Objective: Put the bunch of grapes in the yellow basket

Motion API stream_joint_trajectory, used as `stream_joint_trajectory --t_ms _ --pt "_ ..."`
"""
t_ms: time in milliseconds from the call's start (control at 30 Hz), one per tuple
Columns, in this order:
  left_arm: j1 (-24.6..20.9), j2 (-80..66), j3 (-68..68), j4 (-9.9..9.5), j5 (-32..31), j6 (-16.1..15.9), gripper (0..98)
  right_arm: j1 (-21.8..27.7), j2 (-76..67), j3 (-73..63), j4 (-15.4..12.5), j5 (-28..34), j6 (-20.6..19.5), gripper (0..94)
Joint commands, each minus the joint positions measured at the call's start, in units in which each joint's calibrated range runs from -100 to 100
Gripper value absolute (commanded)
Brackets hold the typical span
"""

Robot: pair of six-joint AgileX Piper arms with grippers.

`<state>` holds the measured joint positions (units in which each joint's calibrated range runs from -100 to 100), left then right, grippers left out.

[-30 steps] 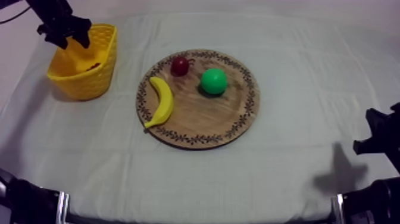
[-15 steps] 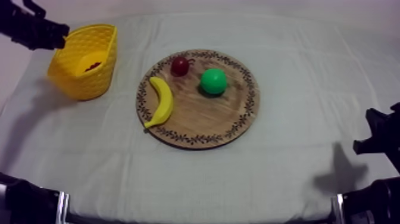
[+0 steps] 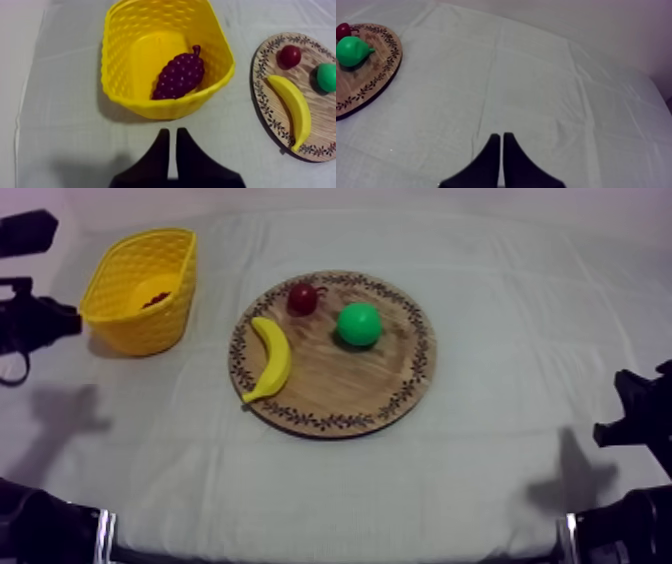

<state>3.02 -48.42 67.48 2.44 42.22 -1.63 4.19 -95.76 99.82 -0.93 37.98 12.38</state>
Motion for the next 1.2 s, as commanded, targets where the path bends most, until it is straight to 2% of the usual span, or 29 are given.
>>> stream_joint_trajectory --t_ms 0,333,500,600,767,933,1067,1167 --pt "0.1 -8.5 6.1 -0.05 -1.2 -0.4 0.8 0.0 0.0 0.0 0.0 0.0 0.0 0.3" --pt "0.6 -27.3 20.4 -0.17 -3.0 -1.5 0.0 0.0 0.0 0.0 0.0 0.0 0.0 0.3" --pt "1.3 -34.9 25.1 -0.71 -2.9 0.1 0.0 0.0 0.0 0.0 0.0 0.0 0.0 0.3" --pt "1.8 -39.0 26.7 -0.71 -1.9 -1.1 0.0 0.0 0.0 0.0 0.0 0.0 0.0 0.3" --pt "2.5 -45.3 27.6 -0.93 -0.2 -0.2 0.0 0.0 0.0 0.0 0.0 0.0 0.0 0.3" --pt "3.1 -50.4 28.7 -1.84 -0.9 4.0 0.0 0.0 0.0 0.0 0.0 0.0 0.0 0.3" --pt "3.6 -51.3 30.0 -3.27 -3.5 8.5 0.0 0.0 0.0 0.0 0.0 0.0 0.0 0.3" --pt "3.7 -51.5 31.4 -3.98 -6.9 10.1 0.0 0.0 0.0 0.0 0.0 0.0 0.0 0.3"
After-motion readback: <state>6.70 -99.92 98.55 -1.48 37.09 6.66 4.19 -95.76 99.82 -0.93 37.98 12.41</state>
